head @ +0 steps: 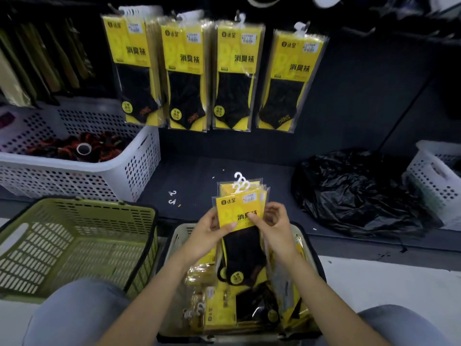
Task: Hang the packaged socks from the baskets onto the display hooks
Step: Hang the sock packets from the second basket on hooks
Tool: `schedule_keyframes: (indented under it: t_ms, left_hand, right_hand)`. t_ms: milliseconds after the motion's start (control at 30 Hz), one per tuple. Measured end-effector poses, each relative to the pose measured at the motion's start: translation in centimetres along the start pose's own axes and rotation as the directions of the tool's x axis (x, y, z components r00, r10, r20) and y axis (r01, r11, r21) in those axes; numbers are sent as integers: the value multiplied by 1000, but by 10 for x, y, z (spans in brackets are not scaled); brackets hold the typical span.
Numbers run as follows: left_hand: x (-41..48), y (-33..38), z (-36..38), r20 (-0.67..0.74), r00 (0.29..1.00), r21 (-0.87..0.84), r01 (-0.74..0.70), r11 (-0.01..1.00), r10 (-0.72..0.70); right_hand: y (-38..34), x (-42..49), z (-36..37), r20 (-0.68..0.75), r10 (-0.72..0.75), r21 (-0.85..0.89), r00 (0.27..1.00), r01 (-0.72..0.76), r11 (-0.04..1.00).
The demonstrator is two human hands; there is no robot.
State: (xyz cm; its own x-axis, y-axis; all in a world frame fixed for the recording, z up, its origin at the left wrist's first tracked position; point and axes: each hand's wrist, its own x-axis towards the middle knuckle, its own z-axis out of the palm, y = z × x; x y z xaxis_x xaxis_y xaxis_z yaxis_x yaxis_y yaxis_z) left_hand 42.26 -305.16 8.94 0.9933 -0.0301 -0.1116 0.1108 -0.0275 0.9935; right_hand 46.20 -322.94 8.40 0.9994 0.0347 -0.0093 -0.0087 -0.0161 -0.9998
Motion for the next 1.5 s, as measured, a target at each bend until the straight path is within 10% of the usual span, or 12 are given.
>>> schedule_keyframes:
  t_ms: [433,833,1100,1500]
  left_hand:
    - [43,110,4,-192,967,38,-162,986,166]
    - [93,193,-26,-314,857,186,-366,912,408]
    - [119,212,-45,-413,811,254,-334,908,414]
    - [129,205,-47,-384,826,219,-353,909,413]
  right_hand:
    - [-108,37,-13,47,-156,204,987,143,968]
    - [-192,129,-55,-309,-202,214,929,275,937]
    - [-219,184,-44,-278,-304,96,911,342,935]
    - [-208,246,-27,-550,-173,-78,817,156,985]
